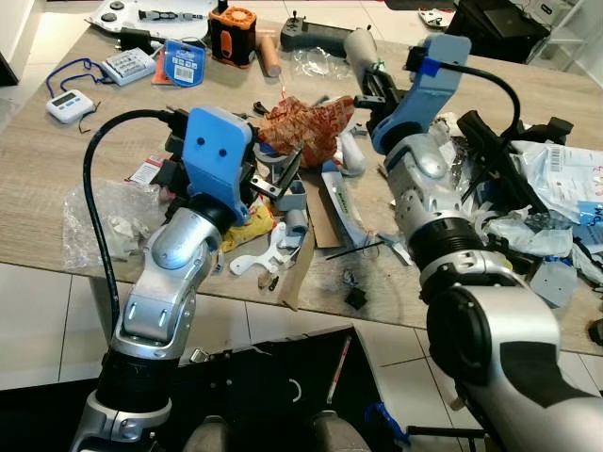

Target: Picking trash to rubbish bin

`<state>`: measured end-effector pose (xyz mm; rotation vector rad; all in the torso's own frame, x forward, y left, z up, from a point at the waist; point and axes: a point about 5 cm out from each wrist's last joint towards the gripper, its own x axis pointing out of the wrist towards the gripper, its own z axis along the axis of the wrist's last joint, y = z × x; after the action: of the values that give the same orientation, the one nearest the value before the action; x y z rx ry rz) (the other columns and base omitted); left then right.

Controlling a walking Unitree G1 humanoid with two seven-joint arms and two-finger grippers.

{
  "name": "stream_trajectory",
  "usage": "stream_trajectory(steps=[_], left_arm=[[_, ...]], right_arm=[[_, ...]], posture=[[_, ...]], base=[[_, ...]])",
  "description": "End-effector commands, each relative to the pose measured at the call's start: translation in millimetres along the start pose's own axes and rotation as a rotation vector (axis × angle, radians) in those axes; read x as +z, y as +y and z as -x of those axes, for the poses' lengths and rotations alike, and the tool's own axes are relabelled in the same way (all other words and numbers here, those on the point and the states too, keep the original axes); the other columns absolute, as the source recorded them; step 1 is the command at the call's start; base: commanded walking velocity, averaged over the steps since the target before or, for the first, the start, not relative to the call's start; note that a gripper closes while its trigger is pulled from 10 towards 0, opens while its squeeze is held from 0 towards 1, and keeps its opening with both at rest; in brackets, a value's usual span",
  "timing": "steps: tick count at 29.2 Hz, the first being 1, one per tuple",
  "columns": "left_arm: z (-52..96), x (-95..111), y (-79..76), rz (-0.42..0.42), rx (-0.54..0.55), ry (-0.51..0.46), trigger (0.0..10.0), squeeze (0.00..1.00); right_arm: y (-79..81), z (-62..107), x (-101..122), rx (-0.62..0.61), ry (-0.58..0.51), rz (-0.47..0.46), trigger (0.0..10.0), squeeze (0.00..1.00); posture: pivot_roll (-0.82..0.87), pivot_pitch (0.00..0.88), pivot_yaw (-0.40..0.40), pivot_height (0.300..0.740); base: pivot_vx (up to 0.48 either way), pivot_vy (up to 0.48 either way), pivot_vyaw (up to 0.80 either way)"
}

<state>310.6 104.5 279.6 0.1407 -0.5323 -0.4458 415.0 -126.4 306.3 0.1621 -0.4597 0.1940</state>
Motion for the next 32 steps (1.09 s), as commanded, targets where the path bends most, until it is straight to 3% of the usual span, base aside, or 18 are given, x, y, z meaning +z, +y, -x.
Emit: stream_trajectory(steps=[1, 6, 9, 11, 14, 22, 29, 32], left_arm=[[1.7, -8, 1.1, 0.003, 0.023, 0.031, 10.0, 0.00], [3.7, -12, 8.5, 0.005, 0.092, 0.060, 10.0, 0.00], [13.3, -20, 27.5, 0.067, 0.247, 0.099, 10.0, 0.00], [15.3, -22, 30.0, 0.071, 0.265, 0.108, 10.0, 0.00], [18.4, -27, 27.7, 0.075, 0.269, 0.132, 10.0, 0.00], [18.4, -37, 11.0, 0.118, 0.213, 0.188, 10.0, 0.00], [17.2, -36, 0.5, 0.123, 0.153, 0.179, 10.0, 0.00], [17.6, -37, -4.6, 0.113, 0.130, 0.185, 10.0, 0.00]], right_arm=[[-1.9, 4.5, 2, -0.003, -0.042, 0.066, 10.0, 0.00], [-3.8, 13.8, -1, 0.010, -0.076, 0.136, 10.0, 0.00], [-21.3, 45.4, -10, -0.061, -0.115, 0.091, 10.0, 0.00], [-26.2, 52.9, -13, -0.090, -0.117, 0.084, 10.0, 0.00], [-31.9, 71.4, -20, -0.111, -0.096, 0.155, 10.0, 0.00], [-28.5, 94.9, -13, -0.112, -0.099, 0.290, 10.0, 0.00], [-25.8, 103.9, -12, -0.124, -0.088, 0.297, 10.0, 0.00], [-22.5, 108.6, -15, -0.127, -0.066, 0.293, 10.0, 0.00]], posture=[[0.03, 0.190, -0.043, 0.740], [0.04, 0.175, -0.041, 0.740], [0.05, 0.152, -0.025, 0.740], [0.05, 0.152, -0.023, 0.740], [0.05, 0.151, -0.023, 0.740], [0.03, 0.143, -0.012, 0.740], [0.02, 0.147, -0.010, 0.740], [0.02, 0.147, -0.010, 0.740]], base=[[0.000, 0.000, 0.00], [0.000, 0.000, 0.00], [0.000, 0.000, 0.00], [0.000, 0.000, 0.00], [0.000, 0.000, 0.00], [0.000, 0.000, 0.00], [0.000, 0.000, 0.00], [0.000, 0.000, -0.73]])
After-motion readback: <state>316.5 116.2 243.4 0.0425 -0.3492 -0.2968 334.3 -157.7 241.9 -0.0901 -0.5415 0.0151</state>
